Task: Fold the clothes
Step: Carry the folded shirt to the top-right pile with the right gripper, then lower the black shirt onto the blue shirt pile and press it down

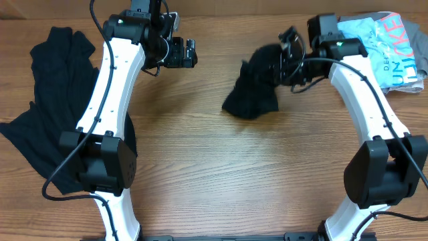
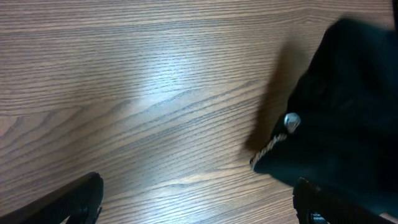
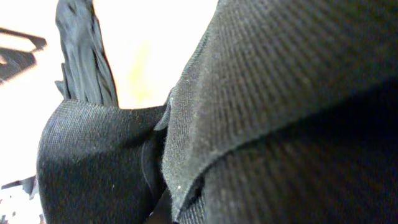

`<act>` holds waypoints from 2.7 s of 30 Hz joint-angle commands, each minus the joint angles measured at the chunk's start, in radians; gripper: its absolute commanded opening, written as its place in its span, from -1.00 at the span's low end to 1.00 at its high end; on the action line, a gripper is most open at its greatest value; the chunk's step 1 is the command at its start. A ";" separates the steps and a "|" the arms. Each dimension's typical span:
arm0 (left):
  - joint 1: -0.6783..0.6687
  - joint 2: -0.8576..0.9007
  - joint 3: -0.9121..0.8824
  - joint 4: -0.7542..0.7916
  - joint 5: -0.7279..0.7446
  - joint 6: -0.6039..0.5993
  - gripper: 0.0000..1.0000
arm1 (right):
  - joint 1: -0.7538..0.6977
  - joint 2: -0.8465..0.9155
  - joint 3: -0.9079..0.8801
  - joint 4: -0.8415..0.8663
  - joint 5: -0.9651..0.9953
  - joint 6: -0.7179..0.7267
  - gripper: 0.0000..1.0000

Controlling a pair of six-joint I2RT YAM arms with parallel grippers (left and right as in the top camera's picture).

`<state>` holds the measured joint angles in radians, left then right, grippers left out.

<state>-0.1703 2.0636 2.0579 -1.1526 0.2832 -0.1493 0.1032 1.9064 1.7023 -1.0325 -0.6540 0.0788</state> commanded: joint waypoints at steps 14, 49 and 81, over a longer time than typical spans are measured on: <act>-0.003 -0.023 0.019 0.001 -0.048 0.022 1.00 | -0.264 -0.044 0.335 0.195 0.079 0.166 -0.92; -0.003 -0.023 0.019 0.071 -0.084 0.014 1.00 | -0.620 0.214 0.328 0.272 0.322 0.285 -0.30; -0.005 -0.023 0.018 0.078 -0.084 0.015 1.00 | -0.547 0.255 0.476 0.412 0.467 -0.269 0.76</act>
<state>-0.1703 2.0636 2.0579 -1.0763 0.2043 -0.1497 -0.4553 2.0628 2.1731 -0.6415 -0.2813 -0.1501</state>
